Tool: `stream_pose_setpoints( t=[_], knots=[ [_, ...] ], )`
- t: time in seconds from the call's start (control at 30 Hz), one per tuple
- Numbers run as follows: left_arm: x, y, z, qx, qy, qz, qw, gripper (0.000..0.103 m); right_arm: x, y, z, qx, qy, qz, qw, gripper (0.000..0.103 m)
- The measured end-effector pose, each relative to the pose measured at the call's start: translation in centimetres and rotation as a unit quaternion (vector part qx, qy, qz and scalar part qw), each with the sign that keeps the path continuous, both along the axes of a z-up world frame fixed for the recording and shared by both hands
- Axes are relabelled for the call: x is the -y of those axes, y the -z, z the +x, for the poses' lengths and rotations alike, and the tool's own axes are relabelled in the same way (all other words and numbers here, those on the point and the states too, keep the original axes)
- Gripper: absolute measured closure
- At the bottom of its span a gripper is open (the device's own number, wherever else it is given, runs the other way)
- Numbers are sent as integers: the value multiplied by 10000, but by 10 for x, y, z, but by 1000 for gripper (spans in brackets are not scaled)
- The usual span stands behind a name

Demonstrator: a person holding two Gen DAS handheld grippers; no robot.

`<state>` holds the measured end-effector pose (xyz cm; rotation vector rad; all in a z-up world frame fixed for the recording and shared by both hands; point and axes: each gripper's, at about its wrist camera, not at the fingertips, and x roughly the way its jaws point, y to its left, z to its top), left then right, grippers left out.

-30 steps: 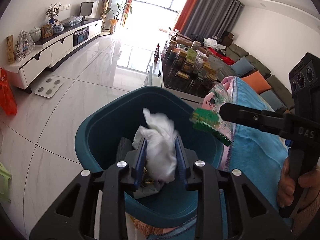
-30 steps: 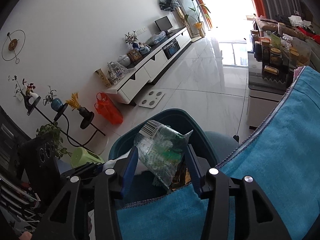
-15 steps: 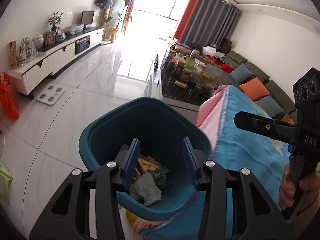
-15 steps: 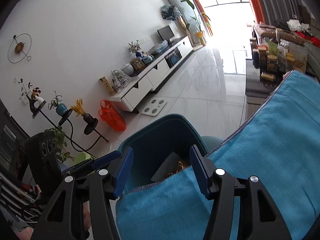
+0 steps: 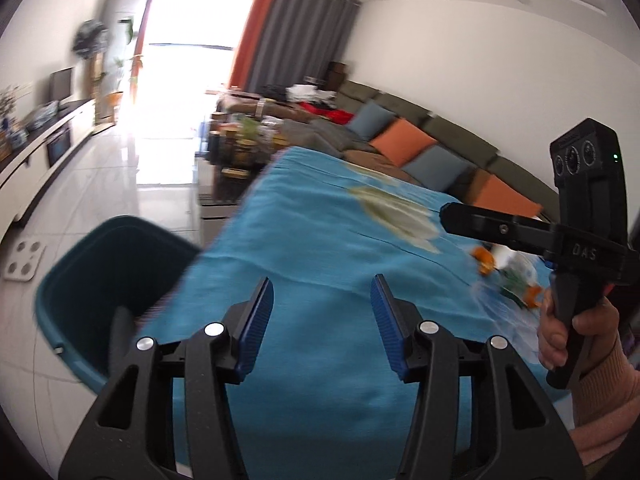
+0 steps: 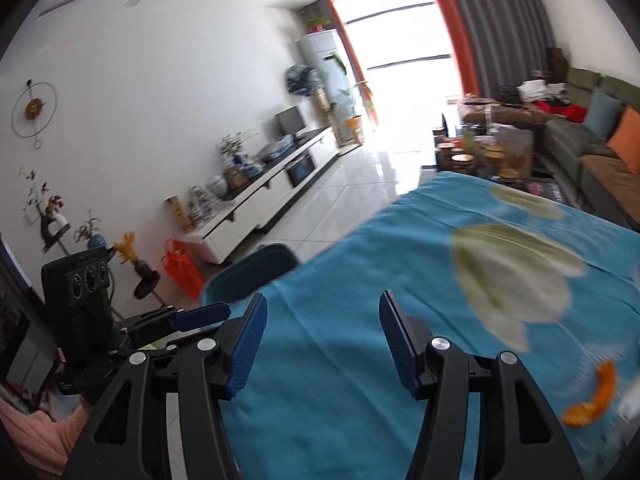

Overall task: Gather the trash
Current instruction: 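Move both open tools back over the trash on the bedspread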

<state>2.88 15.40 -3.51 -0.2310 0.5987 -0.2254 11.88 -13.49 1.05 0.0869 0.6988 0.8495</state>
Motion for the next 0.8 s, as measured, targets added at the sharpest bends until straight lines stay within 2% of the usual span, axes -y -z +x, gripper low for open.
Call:
stream_pose_setpoints(
  t=[0.13, 0.23, 0.5, 0.63, 0.8],
  knots=[
    [52, 4, 9, -66, 630, 17, 9980, 53, 56, 6, -6, -68, 644, 35, 9979, 47],
    [93, 7, 19, -166, 1141, 65, 9933, 53, 98, 9, -10, -37, 1184, 33, 9930, 47],
    [184, 19, 47, -426, 2159, 61, 9755, 53, 188, 11, -5, 270, 2415, -330, 9695, 42],
    [219, 21, 60, -508, 2499, 115, 9669, 53, 214, 17, 5, 291, 2708, -506, 9609, 42],
    [249, 27, 77, -698, 2675, 119, 9609, 52, 228, 27, 23, 200, 2803, -752, 9568, 42]
  ],
)
